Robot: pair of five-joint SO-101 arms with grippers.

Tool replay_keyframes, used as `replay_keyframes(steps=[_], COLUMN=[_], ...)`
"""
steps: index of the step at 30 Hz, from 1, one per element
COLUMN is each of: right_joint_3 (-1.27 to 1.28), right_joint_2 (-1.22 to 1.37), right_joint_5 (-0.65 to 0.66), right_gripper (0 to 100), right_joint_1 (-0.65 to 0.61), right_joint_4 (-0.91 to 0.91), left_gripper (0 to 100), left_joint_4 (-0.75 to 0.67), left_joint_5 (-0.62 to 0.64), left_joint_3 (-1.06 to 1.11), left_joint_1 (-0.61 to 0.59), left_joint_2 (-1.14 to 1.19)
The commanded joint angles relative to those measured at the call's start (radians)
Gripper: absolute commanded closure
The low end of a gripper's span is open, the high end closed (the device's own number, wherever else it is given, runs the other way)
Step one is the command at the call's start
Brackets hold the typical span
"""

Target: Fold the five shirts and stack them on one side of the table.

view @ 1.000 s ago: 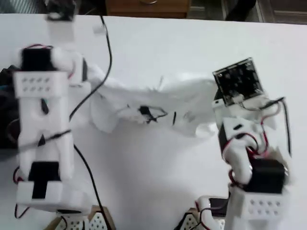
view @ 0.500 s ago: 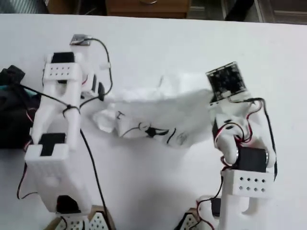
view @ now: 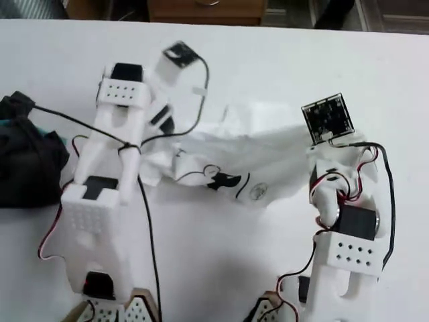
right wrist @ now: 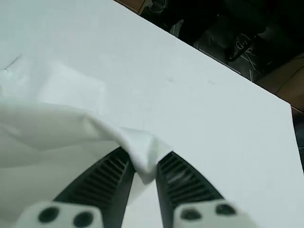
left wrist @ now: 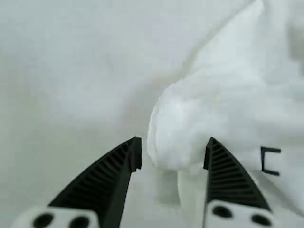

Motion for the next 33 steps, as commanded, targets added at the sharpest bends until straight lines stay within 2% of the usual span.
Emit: replay_keyframes(steps=[1, 11, 33], right_joint_3=[-0.005, -0.005, -0.005], right_joint_2=[-0.012, -0.012, -0.013], right_joint_5=[0.026, 0.026, 0.025], right_gripper=[97.9, 97.9, 97.9], right_joint_1=[0.012, 0.005, 0.004], right_joint_4=[-0.019, -0.019, -0.007], left_gripper=[77, 77, 79], left_joint_4=[0.044, 0.043, -0.049], left_joint_5=[-0.133, -0.23, -0.239], left_joint_3=[-0.048, -0.042, -0.044], left_joint_1=[-0.008, -0.071, 0.021], left_joint_2=[-0.011, 0.0, 0.109])
